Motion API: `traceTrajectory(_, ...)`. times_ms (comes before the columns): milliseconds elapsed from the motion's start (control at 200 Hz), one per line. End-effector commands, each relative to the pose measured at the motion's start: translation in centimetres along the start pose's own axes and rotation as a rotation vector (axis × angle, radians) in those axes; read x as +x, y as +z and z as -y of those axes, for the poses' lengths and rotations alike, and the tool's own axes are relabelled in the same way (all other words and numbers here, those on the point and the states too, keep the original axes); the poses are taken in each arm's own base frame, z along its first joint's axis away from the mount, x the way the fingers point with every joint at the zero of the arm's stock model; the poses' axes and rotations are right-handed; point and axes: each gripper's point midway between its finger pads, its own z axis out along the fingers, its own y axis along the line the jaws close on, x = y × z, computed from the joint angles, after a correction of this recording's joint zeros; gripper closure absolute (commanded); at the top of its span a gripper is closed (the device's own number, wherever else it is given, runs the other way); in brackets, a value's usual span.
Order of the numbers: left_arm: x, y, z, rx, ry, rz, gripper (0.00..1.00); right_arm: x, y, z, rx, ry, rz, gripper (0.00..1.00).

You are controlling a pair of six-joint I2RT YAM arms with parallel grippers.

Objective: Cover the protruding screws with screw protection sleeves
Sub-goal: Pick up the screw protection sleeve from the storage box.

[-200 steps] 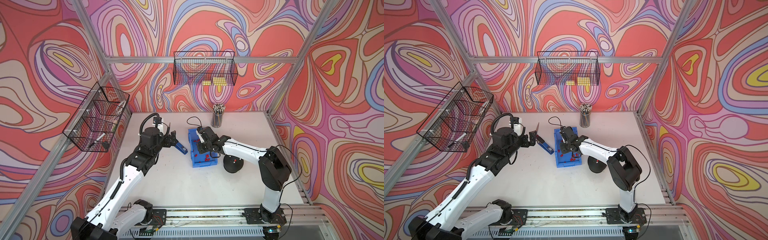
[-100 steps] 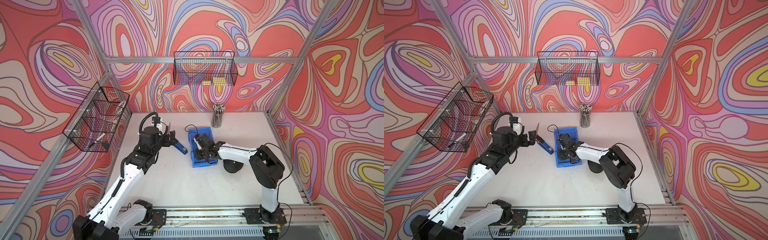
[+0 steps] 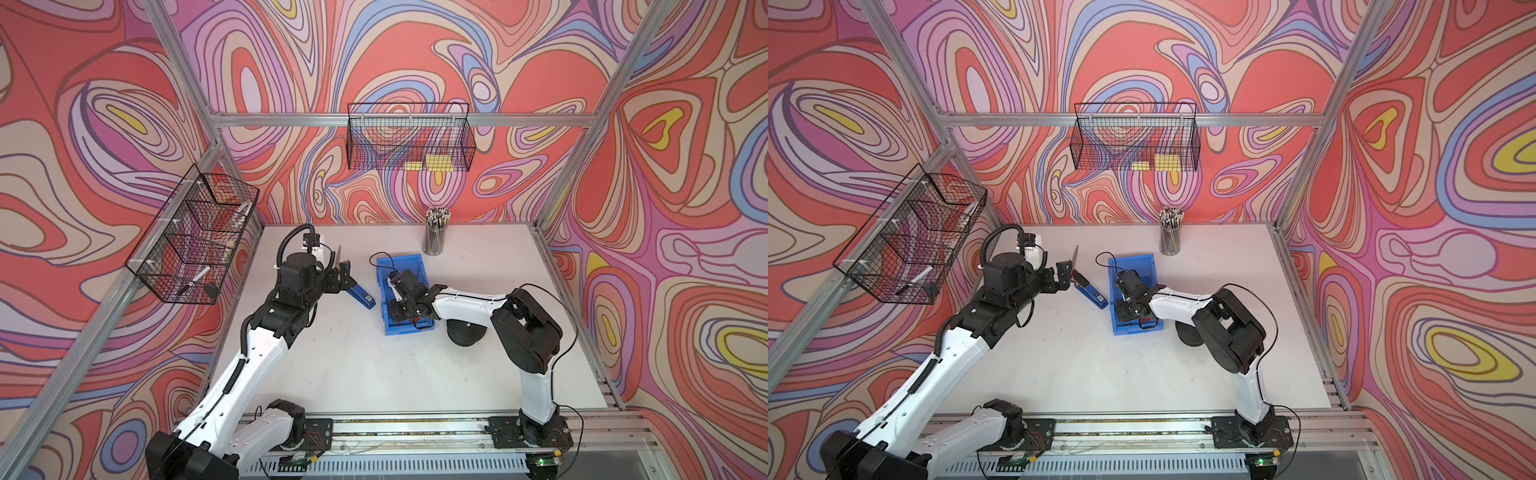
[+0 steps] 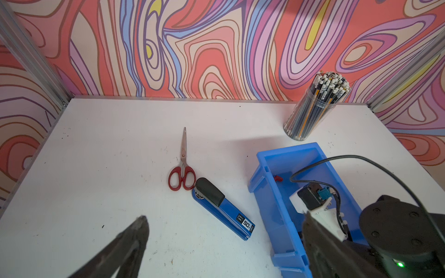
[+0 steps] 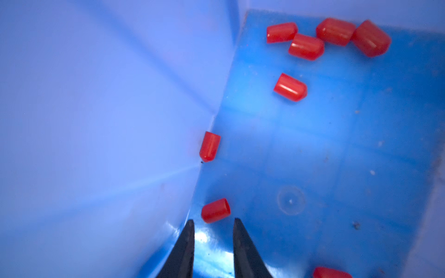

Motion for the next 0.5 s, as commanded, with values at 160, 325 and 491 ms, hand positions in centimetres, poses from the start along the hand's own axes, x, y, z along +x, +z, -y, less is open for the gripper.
traceTrajectory(160,-1.0,0.1,0.1,0.014,-0.03,0.022,0.01,0.0,1.3,1.1,0.074,-0.001,-0.01,0.7)
traceTrajectory(325,-0.9,0.2,0.2,0.018,-0.035,0.019,0.01,0.4,0.8,2.3,0.139,-0.012,-0.031,0.71)
traceTrajectory(491,-0.9,0.3,0.3,0.025,-0.044,0.018,0.01,0.5,-0.2,2.8,0.169,-0.018,-0.028,0.71)
